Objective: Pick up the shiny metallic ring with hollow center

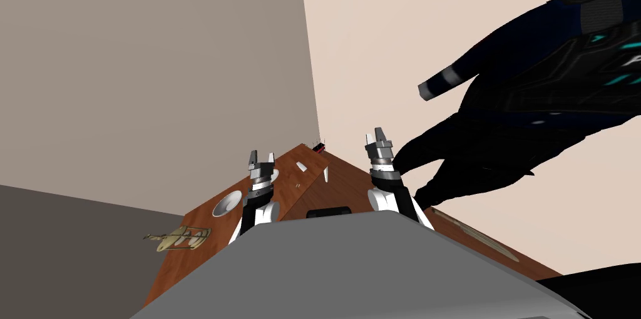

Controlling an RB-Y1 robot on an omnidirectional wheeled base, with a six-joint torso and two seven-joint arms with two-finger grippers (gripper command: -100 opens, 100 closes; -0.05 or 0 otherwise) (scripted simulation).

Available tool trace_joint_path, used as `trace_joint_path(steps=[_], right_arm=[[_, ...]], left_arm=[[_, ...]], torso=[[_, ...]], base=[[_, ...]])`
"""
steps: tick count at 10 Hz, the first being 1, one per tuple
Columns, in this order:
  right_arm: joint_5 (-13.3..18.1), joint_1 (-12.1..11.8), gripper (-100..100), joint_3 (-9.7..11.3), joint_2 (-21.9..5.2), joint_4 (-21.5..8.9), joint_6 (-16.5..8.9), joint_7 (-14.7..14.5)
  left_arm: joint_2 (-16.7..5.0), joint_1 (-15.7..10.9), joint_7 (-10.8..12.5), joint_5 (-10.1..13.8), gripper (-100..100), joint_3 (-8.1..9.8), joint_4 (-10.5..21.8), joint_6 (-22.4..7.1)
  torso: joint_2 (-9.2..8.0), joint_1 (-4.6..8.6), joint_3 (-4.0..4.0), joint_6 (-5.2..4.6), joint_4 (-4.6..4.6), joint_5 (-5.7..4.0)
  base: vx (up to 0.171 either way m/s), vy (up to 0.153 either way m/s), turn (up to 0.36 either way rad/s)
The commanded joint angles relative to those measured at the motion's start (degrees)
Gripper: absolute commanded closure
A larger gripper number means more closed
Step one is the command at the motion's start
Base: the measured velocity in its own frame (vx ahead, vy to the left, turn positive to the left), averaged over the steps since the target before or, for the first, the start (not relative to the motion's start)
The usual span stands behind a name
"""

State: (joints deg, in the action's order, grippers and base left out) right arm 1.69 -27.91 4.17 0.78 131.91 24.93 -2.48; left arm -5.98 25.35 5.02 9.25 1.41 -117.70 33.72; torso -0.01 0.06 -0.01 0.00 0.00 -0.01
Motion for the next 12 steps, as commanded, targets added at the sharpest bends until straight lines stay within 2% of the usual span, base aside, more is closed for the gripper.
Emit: trace_joint_path(steps=[1,6,10,12], right_arm=[[0.0,0.0,0,0.0,0.0,0.0,0.0,0.0],[0.0,0.0,0,0.0,0.0,0.0,0.0,0.0],[0.0,0.0,0,0.0,0.0,0.0,0.0,0.0],[0.0,0.0,0,0.0,0.0,0.0,0.0,0.0]], left_arm=[[-0.9,-1.1,1.2,1.2,-100,0.30,2.9,-1.4],[-1.8,-2.9,2.7,2.7,-100,0.56,10.8,-3.0],[-2.2,-3.9,3.5,3.5,-100,0.69,14.5,-3.9],[-2.6,-4.9,4.3,4.2,-100,0.83,18.0,-4.8]], torso=[[0.00,0.00,0.00,0.00,0.00,0.00],[0.02,-0.01,0.01,0.00,0.00,0.00],[0.01,-0.01,0.00,0.01,0.00,0.00],[0.02,-0.01,0.01,0.00,0.00,0.00]], base=[[-0.010,-0.030,-0.002],[-0.003,-0.019,-0.001],[-0.001,-0.011,-0.001],[0.001,-0.015,-0.005]])
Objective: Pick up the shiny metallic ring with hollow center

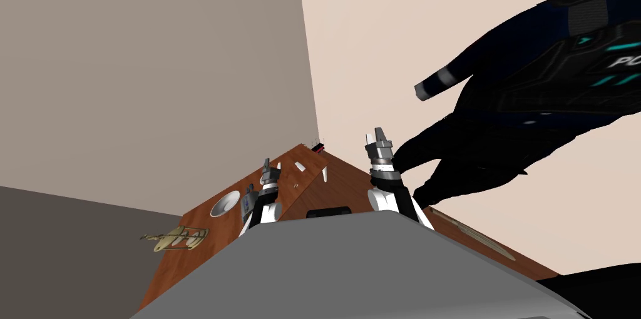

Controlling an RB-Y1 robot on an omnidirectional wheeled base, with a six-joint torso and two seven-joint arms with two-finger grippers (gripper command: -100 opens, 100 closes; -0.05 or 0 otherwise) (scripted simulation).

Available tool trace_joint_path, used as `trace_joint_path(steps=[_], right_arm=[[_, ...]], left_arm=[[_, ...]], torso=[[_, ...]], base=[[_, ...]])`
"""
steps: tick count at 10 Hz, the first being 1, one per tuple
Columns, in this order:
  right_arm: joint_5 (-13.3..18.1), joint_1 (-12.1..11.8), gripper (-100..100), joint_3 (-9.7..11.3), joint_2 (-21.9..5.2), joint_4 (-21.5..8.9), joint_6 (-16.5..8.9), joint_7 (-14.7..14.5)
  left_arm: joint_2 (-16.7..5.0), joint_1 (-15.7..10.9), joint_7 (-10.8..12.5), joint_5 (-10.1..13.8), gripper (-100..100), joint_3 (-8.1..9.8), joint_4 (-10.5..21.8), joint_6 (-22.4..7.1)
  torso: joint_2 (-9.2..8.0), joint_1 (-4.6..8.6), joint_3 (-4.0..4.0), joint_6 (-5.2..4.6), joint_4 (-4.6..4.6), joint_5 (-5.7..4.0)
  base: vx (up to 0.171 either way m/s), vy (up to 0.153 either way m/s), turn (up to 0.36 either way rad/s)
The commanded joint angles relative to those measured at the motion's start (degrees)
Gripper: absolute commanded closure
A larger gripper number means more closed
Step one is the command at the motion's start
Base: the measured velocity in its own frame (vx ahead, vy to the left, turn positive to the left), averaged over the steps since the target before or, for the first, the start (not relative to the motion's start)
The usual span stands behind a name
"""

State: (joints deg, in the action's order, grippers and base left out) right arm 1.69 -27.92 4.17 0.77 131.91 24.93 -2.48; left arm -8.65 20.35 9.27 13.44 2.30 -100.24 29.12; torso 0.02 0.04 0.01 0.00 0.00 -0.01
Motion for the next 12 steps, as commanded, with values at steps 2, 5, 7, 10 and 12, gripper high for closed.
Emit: trace_joint_path(steps=[2,5,7,10,12], right_arm=[[0.0,0.0,0,0.0,0.0,0.0,0.0,0.0],[0.0,0.0,0,0.0,0.0,0.0,0.0,0.0],[0.0,0.0,0,0.0,0.0,0.0,0.0,0.0],[0.0,0.0,0,0.0,0.0,0.0,0.0,0.0],[0.0,0.0,0,0.0,0.0,0.0,0.0,0.0]], left_arm=[[-0.3,-1.0,0.9,0.8,-100,0.07,4.2,-1.2],[-0.9,-3.3,2.7,2.3,-100,0.32,9.5,-3.2],[-0.9,-3.3,2.7,2.3,-100,0.32,11.6,-3.2],[-1.5,-5.9,4.4,3.6,-100,0.55,17.6,-5.4],[-1.7,-7.2,5.3,4.3,-100,0.66,21.0,-6.6]], torso=[[0.01,0.01,0.00,0.00,0.00,0.00],[0.00,0.03,0.00,0.01,0.00,-0.01],[0.02,0.02,0.01,0.00,0.00,-0.01],[0.01,-0.01,0.01,0.01,0.00,0.00],[0.03,0.00,0.01,0.01,0.00,-0.01]], base=[[0.004,-0.017,-0.005],[0.005,-0.019,-0.006],[0.004,-0.008,-0.003],[0.008,-0.012,-0.010],[0.011,-0.017,-0.009]])
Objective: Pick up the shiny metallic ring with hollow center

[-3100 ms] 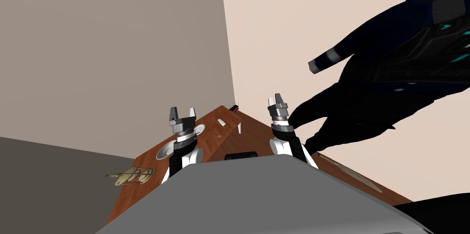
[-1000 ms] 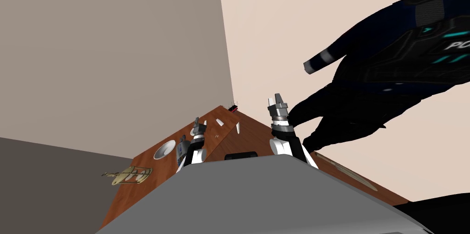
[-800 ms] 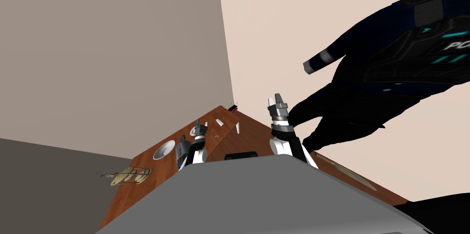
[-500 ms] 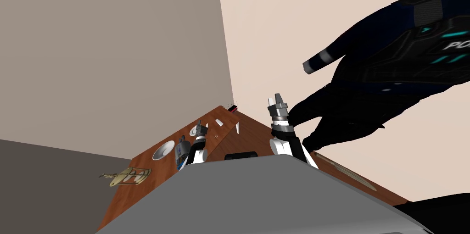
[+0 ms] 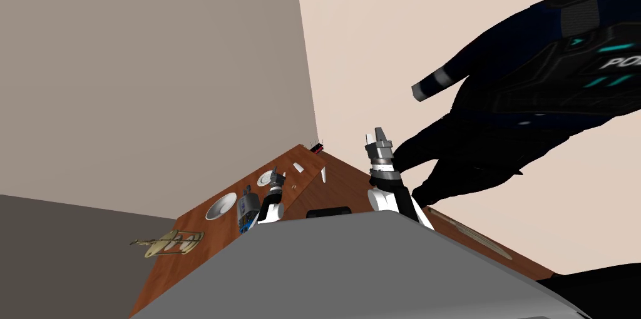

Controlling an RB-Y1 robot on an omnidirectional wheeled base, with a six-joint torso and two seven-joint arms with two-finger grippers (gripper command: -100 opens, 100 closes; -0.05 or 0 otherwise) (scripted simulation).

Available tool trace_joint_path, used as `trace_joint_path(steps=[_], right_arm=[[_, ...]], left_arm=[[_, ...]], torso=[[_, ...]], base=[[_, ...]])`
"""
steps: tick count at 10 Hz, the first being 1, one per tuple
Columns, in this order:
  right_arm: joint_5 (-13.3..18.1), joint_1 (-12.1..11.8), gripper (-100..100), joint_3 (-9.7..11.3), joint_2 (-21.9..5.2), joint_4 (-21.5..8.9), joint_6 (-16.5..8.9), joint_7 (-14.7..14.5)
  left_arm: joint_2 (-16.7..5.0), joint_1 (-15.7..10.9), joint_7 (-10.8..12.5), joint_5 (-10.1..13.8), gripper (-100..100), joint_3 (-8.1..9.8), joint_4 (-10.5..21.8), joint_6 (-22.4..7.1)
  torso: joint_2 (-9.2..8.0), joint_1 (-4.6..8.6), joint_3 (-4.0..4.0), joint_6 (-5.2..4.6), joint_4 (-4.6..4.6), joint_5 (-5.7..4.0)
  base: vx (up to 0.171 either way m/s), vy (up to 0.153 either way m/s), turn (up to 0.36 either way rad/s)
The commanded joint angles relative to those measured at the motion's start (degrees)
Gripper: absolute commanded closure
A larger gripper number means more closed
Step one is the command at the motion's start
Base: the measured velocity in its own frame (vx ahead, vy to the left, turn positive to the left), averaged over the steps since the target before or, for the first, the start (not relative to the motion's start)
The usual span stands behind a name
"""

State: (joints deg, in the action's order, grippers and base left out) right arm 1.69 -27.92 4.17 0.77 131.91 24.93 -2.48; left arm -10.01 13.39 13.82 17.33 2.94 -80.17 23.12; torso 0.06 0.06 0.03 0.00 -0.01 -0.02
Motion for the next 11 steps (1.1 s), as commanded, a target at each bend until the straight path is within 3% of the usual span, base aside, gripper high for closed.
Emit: trace_joint_path(steps=[1,5,7,11], right_arm=[[0.0,0.0,0,0.0,0.0,0.0,0.0,0.0],[0.0,0.0,0,0.0,0.0,0.0,0.0,0.0],[0.0,0.0,0,0.0,0.0,0.0,0.0,0.0],[0.0,0.0,0,0.0,0.0,0.0,0.0,0.0]], left_arm=[[-0.4,-0.3,0.7,0.4,-100,0.01,2.9,-0.6],[-0.9,-3.0,2.5,1.5,-100,0.20,8.2,-3.0],[-0.9,-3.0,2.5,1.5,-100,0.20,10.6,-3.0],[-1.3,-5.9,4.2,2.5,-100,0.36,18.0,-5.4]], torso=[[0.00,0.00,0.00,0.00,0.00,0.00],[-0.02,-0.05,-0.01,0.01,0.00,0.01],[0.00,-0.04,0.00,0.01,0.00,0.01],[0.03,-0.03,0.01,0.01,-0.01,0.00]], base=[[0.013,-0.015,-0.007],[0.013,-0.008,-0.009],[0.011,-0.006,-0.004],[0.018,-0.009,-0.013]])
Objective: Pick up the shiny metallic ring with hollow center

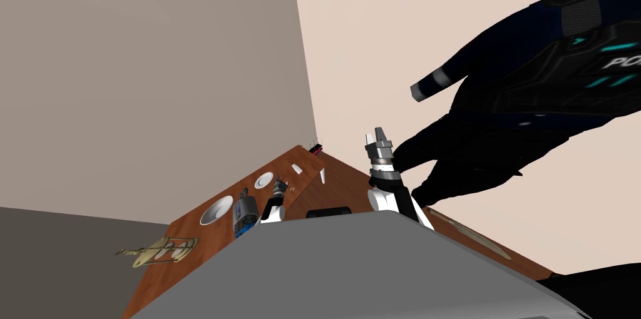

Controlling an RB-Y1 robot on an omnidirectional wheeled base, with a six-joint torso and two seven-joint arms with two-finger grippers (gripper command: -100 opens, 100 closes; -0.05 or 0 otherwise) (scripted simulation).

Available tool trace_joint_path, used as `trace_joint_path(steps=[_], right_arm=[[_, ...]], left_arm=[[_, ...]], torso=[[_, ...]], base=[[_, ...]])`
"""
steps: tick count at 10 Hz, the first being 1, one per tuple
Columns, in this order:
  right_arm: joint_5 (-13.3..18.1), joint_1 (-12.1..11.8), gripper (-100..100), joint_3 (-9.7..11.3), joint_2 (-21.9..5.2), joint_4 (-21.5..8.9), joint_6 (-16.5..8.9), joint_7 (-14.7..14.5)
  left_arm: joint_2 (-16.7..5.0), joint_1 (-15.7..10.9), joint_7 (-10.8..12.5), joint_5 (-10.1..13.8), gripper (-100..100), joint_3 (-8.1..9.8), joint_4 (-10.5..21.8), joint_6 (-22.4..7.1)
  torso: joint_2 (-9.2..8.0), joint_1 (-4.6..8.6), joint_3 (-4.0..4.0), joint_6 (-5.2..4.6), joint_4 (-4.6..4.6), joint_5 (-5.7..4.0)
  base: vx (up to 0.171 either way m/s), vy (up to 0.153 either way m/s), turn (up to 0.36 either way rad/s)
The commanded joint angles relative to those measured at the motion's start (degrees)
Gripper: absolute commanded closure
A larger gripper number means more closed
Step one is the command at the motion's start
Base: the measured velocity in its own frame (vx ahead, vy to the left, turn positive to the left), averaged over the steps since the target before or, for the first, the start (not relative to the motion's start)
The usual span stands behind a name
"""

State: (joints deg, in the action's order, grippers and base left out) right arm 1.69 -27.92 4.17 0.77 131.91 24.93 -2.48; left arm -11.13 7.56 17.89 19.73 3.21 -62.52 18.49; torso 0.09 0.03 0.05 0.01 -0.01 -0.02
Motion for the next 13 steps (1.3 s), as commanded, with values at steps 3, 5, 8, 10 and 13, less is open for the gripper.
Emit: trace_joint_path(steps=[3,5,8,10,13], right_arm=[[0.0,0.0,0,0.0,0.0,0.0,0.0,0.0],[0.0,0.0,0,0.0,0.0,0.0,0.0,0.0],[0.0,0.0,0,0.0,0.0,0.0,0.0,0.0],[0.0,0.0,0,0.0,0.0,0.0,0.0,0.0],[0.0,0.0,0,0.0,0.0,0.0,0.0,0.0]], left_arm=[[-0.5,-2.9,1.8,0.9,-100,0.22,5.6,-3.2],[-0.5,-2.9,1.8,0.9,-100,0.22,7.6,-3.2],[-0.6,-4.4,2.6,1.3,-100,0.28,11.1,-4.4],[-0.8,-5.8,3.3,1.6,-100,0.33,14.0,-5.6],[-0.9,-7.2,4.0,1.9,-100,0.37,17.7,-6.7]], torso=[[0.00,-0.01,0.00,0.00,0.00,0.00],[0.01,0.00,0.01,0.00,0.00,0.00],[-0.02,-0.02,-0.01,0.01,0.00,0.00],[-0.02,-0.02,-0.01,-0.01,0.01,0.00],[-0.01,-0.03,-0.01,-0.01,0.01,0.00]], base=[[0.024,-0.009,-0.016],[0.018,-0.005,-0.003],[0.016,-0.002,-0.010],[0.020,-0.003,-0.016],[0.018,-0.001,-0.011]])
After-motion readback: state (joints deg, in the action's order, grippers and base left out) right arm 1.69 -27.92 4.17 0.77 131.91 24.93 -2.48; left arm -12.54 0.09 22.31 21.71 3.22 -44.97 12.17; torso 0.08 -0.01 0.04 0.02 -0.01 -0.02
